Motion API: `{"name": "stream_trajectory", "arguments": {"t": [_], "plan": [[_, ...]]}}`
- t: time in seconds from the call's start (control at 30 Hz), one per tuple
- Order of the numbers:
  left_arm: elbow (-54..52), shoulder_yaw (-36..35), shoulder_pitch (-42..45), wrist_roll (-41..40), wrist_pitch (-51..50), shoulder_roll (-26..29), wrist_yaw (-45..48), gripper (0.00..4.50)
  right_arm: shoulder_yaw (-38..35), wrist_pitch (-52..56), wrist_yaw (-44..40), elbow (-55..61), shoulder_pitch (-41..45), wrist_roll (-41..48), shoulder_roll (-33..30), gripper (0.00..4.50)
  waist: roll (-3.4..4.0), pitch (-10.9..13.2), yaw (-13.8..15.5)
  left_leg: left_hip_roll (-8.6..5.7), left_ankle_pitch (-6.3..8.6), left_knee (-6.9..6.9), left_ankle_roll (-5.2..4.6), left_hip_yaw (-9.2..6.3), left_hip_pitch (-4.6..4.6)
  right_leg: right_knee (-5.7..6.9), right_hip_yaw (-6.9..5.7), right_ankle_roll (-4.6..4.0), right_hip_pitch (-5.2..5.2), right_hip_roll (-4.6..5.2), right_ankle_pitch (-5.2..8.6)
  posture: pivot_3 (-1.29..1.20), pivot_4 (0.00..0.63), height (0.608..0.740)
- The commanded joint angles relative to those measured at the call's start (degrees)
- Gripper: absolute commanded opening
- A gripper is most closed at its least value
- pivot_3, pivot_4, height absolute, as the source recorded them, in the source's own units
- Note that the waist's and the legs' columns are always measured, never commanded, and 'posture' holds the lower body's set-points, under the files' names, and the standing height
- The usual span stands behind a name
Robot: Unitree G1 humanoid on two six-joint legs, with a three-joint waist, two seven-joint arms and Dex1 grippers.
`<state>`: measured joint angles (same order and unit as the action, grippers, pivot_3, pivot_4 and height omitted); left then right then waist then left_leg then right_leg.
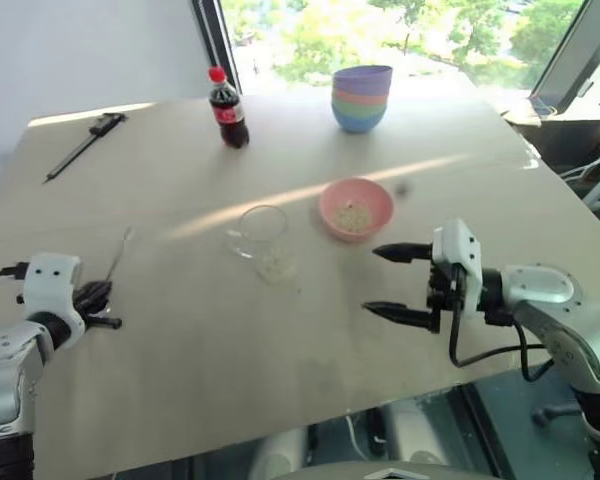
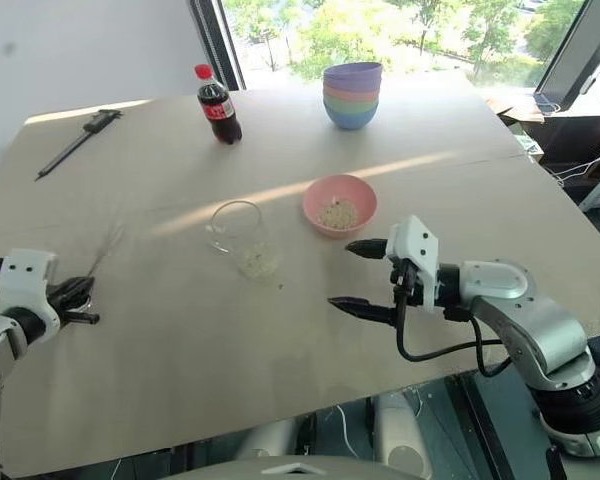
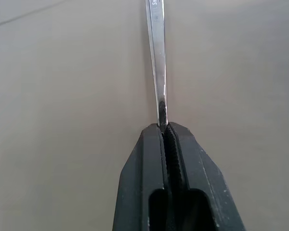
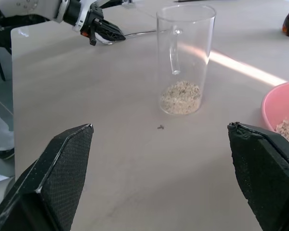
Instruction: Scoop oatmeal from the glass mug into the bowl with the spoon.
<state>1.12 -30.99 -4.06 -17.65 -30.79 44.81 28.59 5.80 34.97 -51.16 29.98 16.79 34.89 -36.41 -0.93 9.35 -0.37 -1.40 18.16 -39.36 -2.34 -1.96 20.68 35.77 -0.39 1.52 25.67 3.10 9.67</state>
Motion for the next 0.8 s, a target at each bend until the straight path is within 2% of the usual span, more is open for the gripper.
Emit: {"name": "stream_trajectory", "arguments": {"t": [0.03, 0.17, 0.27, 0.4, 0.53, 0.63, 0.8], "plan": [[-7.81, -4.74, 7.12, -3.30, 0.99, 0.03, -3.39, 0.10, -4.77, 2.54, 2.73, -3.57, 6.24, 6.20, 3.82, 4.50, -0.18, 0.09, 0.45, 0.00, -0.01, -0.02, 0.01, -0.04, 0.02, -0.01, -0.04, 0.00, -0.01, 0.01, 0.00, 0.00, 0.150, 0.740], [-12.82, -3.12, 14.35, -4.01, 0.34, 1.13, -4.65, 0.10, -7.12, 5.08, 5.79, -7.21, 12.49, 9.20, 6.74, 4.50, -0.35, 0.13, 1.06, -0.02, -0.13, -0.07, 0.24, -0.12, 0.08, -0.01, -0.09, -0.02, -0.02, 0.03, -0.03, 0.00, 0.150, 0.740], [-15.67, -0.50, 20.58, -4.48, 0.92, 1.61, -4.56, 0.10, -9.66, 6.59, 11.53, -10.23, 18.51, 11.61, 11.22, 4.50, -0.34, 0.13, 1.01, -0.04, -0.14, -0.02, 0.27, -0.09, 0.10, -0.03, -0.07, -0.03, 0.02, 0.03, -0.03, 0.00, 0.150, 0.740], [-18.25, 3.90, 26.18, -5.42, 2.94, 1.19, -1.68, 0.10, -10.42, 8.45, 15.97, -14.38, 26.16, 12.01, 14.67, 4.50, -0.31, 0.15, 0.65, -0.05, -0.15, 0.05, 0.29, -0.01, 0.18, -0.05, 0.00, -0.03, 0.14, 0.01, -0.03, 0.00, 0.150, 0.740], [-21.50, 9.39, 29.68, -6.74, 3.74, 0.92, 1.92, 0.10, -9.71, 9.99, 18.17, -18.45, 32.62, 11.48, 16.86, 4.50, -0.29, 0.17, 0.18, -0.06, -0.15, 0.08, 0.28, -0.01, 0.20, -0.07, -0.01, -0.03, 0.15, -0.03, -0.03, 0.00, 0.150, 0.740], [-23.72, 14.47, 31.92, -6.39, 5.91, 0.80, 5.27, 0.10, -11.37, 14.28, 19.71, -23.42, 38.06, 15.46, 19.75, 4.50, -0.28, 0.17, -0.23, -0.06, -0.16, 0.08, 0.28, -0.01, 0.21, -0.05, -0.02, -0.03, 0.15, -0.07, -0.03, 0.00, 0.150, 0.740], [-25.95, 19.15, 33.65, -5.45, 7.57, 0.59, 7.77, 0.10, -12.34, 18.05, 21.91, -27.94, 42.09, 17.90, 22.77, 4.50, -0.24, 0.19, -0.47, -0.05, -0.16, 0.09, 0.27, 0.00, 0.20, -0.02, -0.01, -0.03, 0.15, -0.10, -0.02, 0.00, 0.150, 0.740]]}}
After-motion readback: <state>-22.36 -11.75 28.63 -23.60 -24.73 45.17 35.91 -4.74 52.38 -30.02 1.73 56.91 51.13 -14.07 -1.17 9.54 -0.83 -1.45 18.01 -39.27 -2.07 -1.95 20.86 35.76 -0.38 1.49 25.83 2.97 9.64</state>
